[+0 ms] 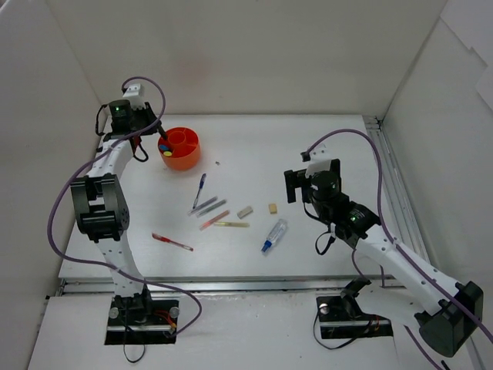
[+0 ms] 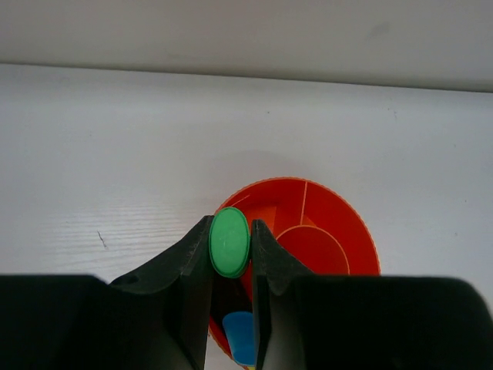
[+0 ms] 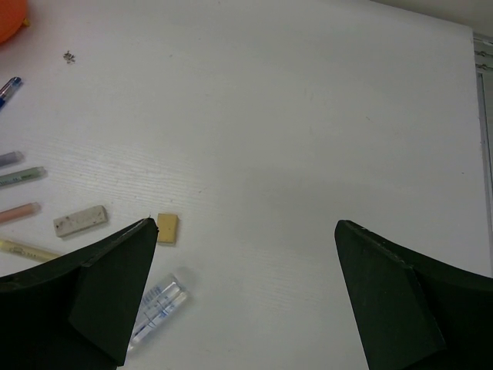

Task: Sort the stationery into containers
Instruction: Pick up the stationery from the center of the board.

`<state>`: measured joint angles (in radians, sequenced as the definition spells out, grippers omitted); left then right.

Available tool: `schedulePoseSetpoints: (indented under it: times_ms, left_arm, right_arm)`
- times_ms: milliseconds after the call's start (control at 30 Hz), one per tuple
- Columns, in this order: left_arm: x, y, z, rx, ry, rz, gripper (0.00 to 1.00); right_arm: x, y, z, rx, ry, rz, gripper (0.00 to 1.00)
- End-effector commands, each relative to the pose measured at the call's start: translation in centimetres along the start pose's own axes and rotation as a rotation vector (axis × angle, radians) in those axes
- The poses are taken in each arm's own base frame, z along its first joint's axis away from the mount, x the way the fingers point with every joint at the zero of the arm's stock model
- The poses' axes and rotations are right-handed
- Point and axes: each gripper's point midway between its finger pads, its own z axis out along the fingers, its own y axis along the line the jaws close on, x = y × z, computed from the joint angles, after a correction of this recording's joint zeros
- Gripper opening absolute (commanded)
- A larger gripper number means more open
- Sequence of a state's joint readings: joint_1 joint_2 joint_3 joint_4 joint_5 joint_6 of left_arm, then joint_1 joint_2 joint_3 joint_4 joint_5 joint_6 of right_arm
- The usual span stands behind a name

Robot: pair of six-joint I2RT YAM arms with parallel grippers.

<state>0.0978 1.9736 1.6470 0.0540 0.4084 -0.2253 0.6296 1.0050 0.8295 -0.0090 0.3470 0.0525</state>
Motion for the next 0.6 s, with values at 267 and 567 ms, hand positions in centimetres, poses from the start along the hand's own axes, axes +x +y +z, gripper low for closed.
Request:
schedulePoseSetpoints:
  times_ms: [267, 567]
  left_arm:
    - [-3.1, -1.4, -1.0, 0.05, -0.118, 0.055, 0.0]
    - [-3.8, -1.9, -3.8, 0.039, -0.132, 0.064, 0.0]
  right_arm:
    - [-1.1, -1.0, 0.7, 0.056, -0.029, 0.04, 0.98]
    - [-1.3, -0.4, 0.7, 0.026, -0.03, 0.041, 0.98]
